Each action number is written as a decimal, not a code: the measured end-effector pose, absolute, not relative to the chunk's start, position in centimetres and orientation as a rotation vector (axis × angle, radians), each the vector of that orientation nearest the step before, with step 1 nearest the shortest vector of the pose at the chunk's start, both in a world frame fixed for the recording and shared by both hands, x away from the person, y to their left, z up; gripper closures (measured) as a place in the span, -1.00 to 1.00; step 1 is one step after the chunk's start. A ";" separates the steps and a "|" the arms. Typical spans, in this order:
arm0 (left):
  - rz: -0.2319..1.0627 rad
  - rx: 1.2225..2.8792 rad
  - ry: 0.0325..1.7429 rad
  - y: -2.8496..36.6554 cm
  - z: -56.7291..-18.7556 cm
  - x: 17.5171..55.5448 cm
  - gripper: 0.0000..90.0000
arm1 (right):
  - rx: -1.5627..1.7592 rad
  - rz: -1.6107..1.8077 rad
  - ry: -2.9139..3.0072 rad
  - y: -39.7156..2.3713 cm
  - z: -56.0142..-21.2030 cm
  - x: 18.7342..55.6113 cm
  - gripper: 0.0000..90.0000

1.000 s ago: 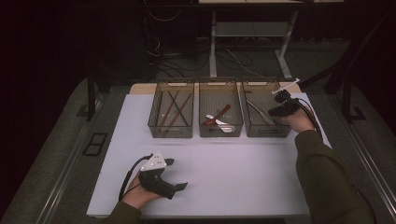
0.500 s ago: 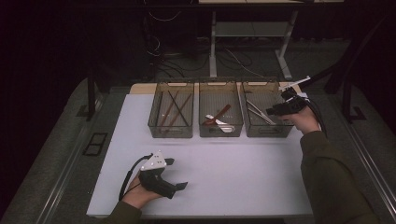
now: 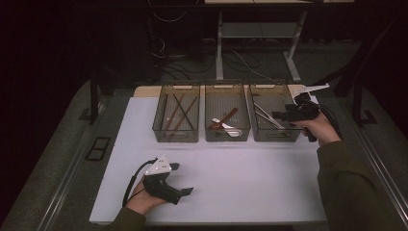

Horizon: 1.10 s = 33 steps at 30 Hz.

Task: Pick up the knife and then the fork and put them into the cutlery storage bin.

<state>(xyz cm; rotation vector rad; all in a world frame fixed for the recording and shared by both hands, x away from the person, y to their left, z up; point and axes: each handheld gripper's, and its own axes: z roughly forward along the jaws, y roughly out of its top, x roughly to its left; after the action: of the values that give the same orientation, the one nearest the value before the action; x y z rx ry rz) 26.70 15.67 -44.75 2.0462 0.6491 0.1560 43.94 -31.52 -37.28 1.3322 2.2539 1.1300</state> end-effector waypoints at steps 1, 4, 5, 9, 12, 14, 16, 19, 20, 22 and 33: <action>0.156 2.048 0.648 15.7 -44.8 26.7 -1.00 | 1.316 1.132 2.255 -31.5 -37.3 43.6 -0.55; 0.155 2.043 0.646 15.7 -44.7 26.7 -1.00 | 1.275 1.151 2.251 -31.4 -37.3 42.7 -0.58; 0.155 2.042 0.646 15.7 -44.7 26.7 -1.00 | 1.265 1.166 2.249 -31.4 -37.3 42.4 -0.59; 0.154 2.041 0.644 15.7 -44.7 26.6 -1.00 | 1.234 1.194 2.250 -31.2 -37.3 41.1 -0.60; 0.152 2.042 0.645 15.6 -44.7 26.6 -1.00 | 1.212 1.204 2.246 -31.1 -37.3 40.1 -0.61; 0.152 2.043 0.643 15.6 -44.7 26.6 -1.00 | 1.195 1.221 2.244 -31.0 -37.4 39.4 -0.61; 0.153 2.043 0.640 15.7 -44.7 26.6 -1.00 | 1.169 1.224 2.249 -30.9 -37.6 38.7 -0.61; 0.154 2.046 0.638 15.7 -44.7 26.5 -1.00 | 1.149 1.238 2.249 -30.8 -37.9 37.7 -0.61; 0.155 2.045 0.638 15.7 -44.7 26.5 -1.00 | 1.146 1.245 2.248 -30.7 -38.0 37.4 -0.61; 0.155 2.044 0.641 15.7 -44.6 26.5 -1.00 | 1.136 1.254 2.247 -30.6 -38.2 36.8 -0.61; 0.159 2.041 0.642 15.6 -44.6 26.5 -1.00 | 1.095 1.299 2.261 -29.6 -39.7 33.5 -0.61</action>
<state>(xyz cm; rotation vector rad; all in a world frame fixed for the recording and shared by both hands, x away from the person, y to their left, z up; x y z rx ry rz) 26.50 15.65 -44.60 2.0411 0.6417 0.1593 33.53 -29.57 -39.73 1.0946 2.2614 1.2987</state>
